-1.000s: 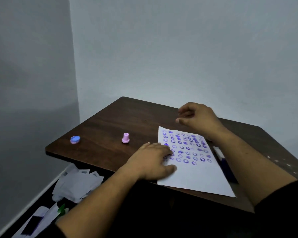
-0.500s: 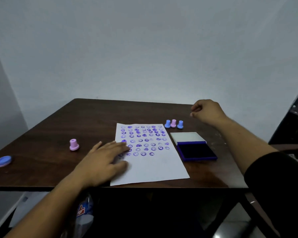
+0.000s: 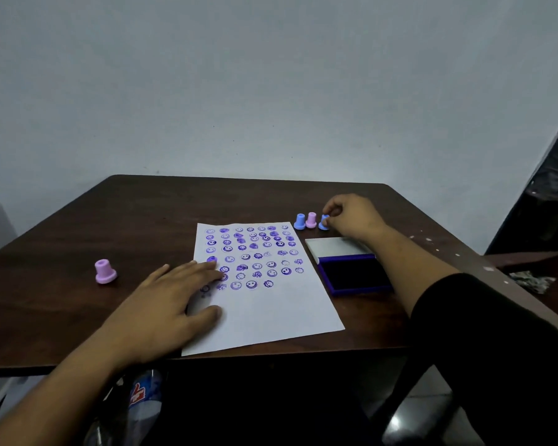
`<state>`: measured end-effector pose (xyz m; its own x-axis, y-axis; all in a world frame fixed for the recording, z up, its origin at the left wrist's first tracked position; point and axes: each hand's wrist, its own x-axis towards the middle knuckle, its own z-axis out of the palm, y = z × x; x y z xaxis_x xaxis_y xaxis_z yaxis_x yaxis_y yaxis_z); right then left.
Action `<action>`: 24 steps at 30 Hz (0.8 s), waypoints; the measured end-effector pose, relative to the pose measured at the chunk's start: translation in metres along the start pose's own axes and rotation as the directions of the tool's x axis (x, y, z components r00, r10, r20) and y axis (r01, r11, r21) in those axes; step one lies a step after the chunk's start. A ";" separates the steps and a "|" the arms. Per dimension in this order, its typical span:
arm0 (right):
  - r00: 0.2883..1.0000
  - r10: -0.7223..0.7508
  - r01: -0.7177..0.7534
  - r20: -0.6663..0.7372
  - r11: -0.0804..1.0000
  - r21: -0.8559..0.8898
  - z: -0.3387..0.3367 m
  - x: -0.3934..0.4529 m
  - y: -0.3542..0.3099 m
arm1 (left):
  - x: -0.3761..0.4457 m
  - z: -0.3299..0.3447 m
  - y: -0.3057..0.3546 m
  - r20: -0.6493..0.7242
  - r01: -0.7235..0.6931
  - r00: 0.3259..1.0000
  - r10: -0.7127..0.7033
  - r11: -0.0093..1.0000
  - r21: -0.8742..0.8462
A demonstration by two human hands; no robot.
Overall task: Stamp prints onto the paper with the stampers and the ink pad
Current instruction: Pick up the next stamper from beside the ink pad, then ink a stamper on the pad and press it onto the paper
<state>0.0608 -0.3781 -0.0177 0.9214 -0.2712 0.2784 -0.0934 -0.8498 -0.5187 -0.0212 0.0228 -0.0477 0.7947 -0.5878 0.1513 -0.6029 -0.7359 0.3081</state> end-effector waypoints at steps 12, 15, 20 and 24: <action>0.997 0.016 -0.016 -0.082 1.000 0.000 -0.004 -0.001 -0.004 | 0.001 0.000 0.001 0.010 0.005 1.000 -0.005 1.000 0.009; 0.993 0.015 -0.008 -0.116 0.998 0.056 -0.017 -0.007 -0.010 | 0.001 0.000 0.000 0.013 0.005 1.000 -0.005 1.000 0.003; 0.985 -0.023 0.055 -0.170 0.981 0.186 -0.040 -0.036 -0.024 | 0.000 0.001 0.000 0.007 0.006 1.000 -0.006 1.000 -0.007; 0.979 -0.024 0.084 -0.204 0.952 0.295 -0.045 -0.069 -0.025 | 0.000 0.002 -0.001 0.009 0.010 1.000 -0.010 1.000 -0.001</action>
<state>-0.0173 -0.3591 0.0126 0.8272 -0.3374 0.4493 0.0999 -0.6987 -0.7084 -0.0210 0.0226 -0.0497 0.7998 -0.5839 0.1395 -0.5952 -0.7413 0.3100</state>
